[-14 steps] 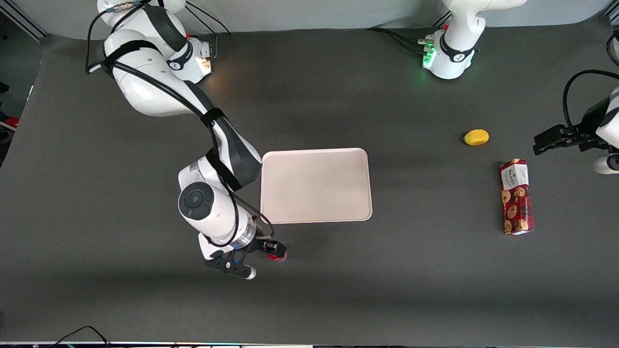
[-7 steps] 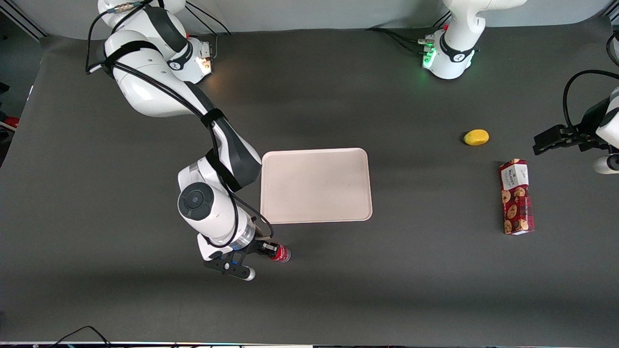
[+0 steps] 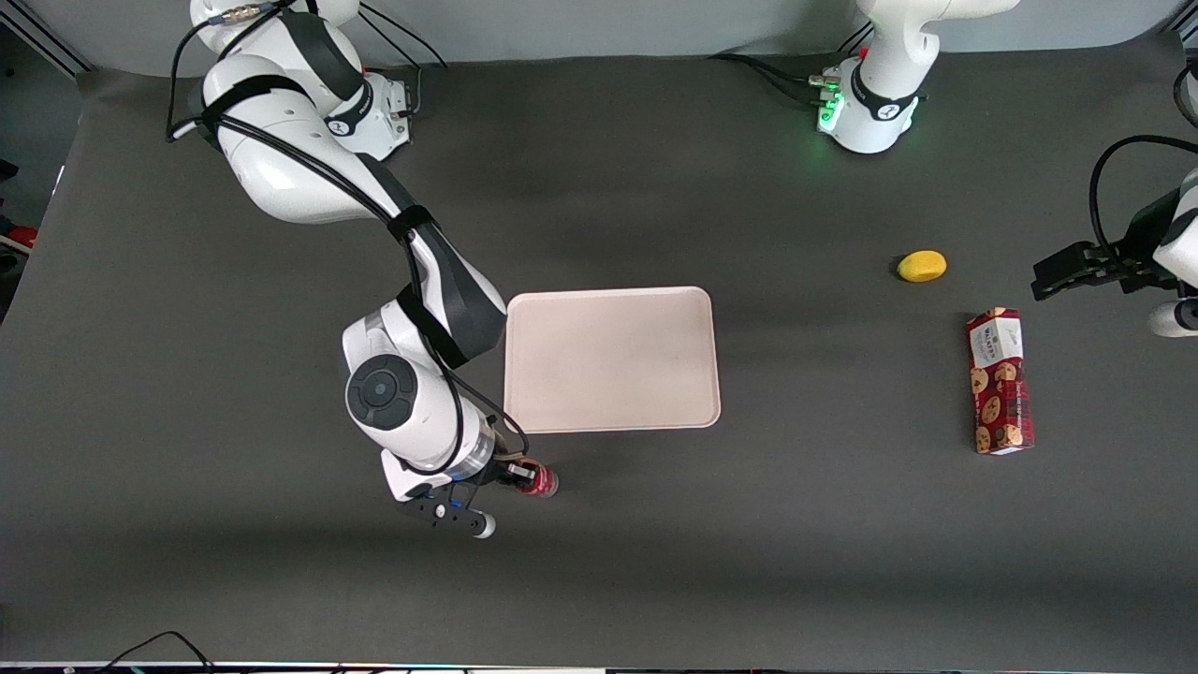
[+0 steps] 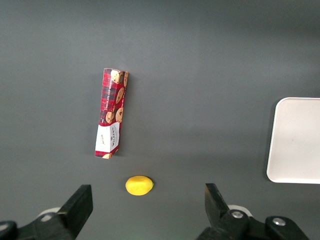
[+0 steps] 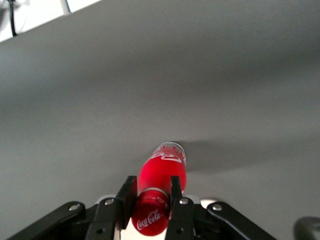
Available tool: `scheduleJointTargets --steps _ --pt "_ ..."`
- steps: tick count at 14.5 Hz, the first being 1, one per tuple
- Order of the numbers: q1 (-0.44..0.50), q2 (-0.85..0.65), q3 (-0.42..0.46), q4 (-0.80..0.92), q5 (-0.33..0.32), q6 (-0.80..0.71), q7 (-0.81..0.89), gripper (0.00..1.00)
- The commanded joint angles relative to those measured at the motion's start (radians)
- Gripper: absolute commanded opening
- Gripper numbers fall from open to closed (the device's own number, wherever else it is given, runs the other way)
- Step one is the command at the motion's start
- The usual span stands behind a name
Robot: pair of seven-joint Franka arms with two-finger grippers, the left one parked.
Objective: Place coke bottle on tray
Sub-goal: 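Close the right gripper on the bottle and lift it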
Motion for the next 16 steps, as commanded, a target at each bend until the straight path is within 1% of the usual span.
scheduleJointTargets --steps 1,3,6,9,11,13,15,16 --pt "-0.003 -0.087 0.003 0.007 -0.006 -0.123 -0.028 0.0" --pt "-0.004 -0.136 0.011 0.007 -0.003 -0.203 -0.042 0.0" --pt "-0.009 -0.237 0.054 0.007 -0.001 -0.342 -0.046 0.0" --pt "-0.015 -0.338 0.077 0.007 0.0 -0.473 -0.048 0.0" --pt "-0.021 -0.416 0.126 0.003 0.003 -0.557 -0.028 0.0" --pt "-0.03 -0.469 0.199 -0.009 0.013 -0.596 0.093 0.0" --pt "-0.053 -0.527 0.294 -0.075 0.013 -0.629 0.168 0.0" --pt "-0.066 -0.567 0.313 -0.139 0.014 -0.62 0.187 0.0"
